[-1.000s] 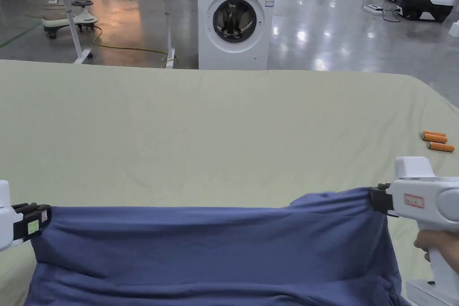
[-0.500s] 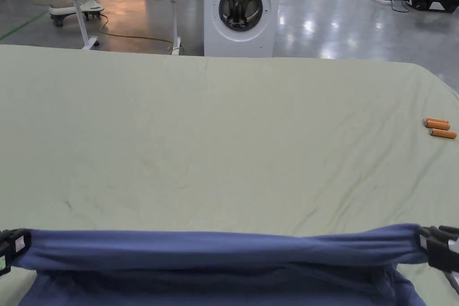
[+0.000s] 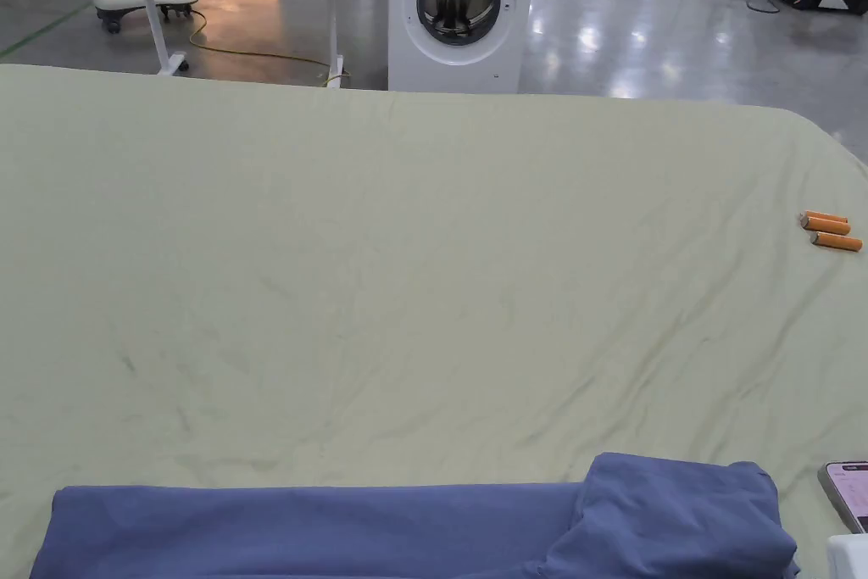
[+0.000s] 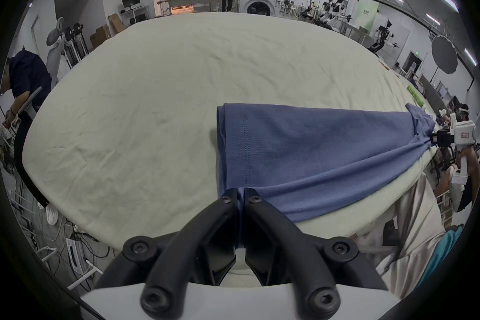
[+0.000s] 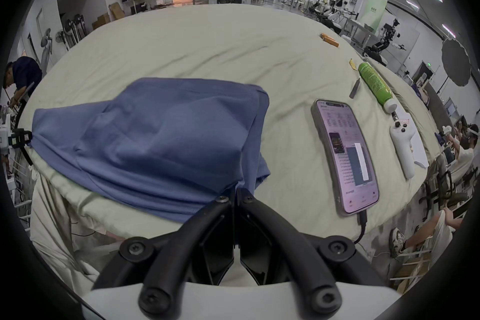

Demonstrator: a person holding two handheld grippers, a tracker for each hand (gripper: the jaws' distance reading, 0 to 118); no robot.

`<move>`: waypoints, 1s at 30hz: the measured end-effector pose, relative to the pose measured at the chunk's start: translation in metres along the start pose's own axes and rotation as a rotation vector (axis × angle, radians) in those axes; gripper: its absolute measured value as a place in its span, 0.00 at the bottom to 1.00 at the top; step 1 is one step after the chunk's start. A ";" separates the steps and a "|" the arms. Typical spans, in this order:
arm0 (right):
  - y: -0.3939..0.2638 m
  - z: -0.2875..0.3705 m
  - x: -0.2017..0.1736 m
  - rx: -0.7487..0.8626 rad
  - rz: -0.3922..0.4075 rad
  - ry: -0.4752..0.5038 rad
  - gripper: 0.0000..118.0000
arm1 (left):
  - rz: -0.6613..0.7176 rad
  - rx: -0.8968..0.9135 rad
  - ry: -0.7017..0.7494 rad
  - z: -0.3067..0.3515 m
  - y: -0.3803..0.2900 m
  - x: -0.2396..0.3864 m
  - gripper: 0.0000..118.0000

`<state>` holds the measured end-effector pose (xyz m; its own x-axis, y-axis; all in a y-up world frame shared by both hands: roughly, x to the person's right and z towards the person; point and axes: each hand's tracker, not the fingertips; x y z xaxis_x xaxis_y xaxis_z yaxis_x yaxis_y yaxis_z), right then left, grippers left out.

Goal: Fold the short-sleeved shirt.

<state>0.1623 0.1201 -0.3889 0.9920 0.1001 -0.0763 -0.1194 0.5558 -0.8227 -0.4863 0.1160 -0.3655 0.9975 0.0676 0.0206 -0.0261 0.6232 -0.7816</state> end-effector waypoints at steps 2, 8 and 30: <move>0.000 -0.004 0.000 -0.001 -0.011 -0.003 0.00 | -0.007 -0.005 0.014 -0.003 0.001 0.003 0.00; 0.006 -0.002 -0.004 0.006 0.005 -0.066 0.45 | -0.012 0.011 0.029 0.004 0.008 0.009 0.20; 0.099 0.074 -0.107 0.760 -0.107 -0.092 0.08 | -0.023 0.630 0.083 0.028 0.105 0.100 0.10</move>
<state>0.0415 0.2256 -0.4201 0.9964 0.0638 0.0563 -0.0508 0.9770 -0.2073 -0.3910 0.2099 -0.4278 0.9994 0.0040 -0.0347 -0.0130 0.9644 -0.2642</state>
